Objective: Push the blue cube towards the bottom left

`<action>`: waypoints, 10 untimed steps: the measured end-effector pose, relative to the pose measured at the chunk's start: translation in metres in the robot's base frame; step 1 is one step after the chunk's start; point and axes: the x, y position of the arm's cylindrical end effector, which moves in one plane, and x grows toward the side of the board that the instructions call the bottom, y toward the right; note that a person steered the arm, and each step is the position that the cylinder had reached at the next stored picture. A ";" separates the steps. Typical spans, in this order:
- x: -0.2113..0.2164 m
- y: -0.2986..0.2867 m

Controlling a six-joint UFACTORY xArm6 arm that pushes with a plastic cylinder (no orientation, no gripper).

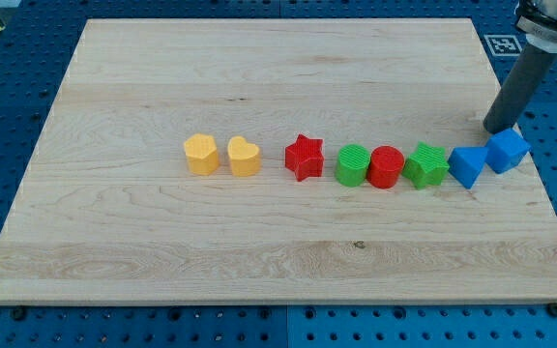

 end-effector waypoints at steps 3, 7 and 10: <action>0.020 -0.003; 0.027 -0.018; -0.017 -0.058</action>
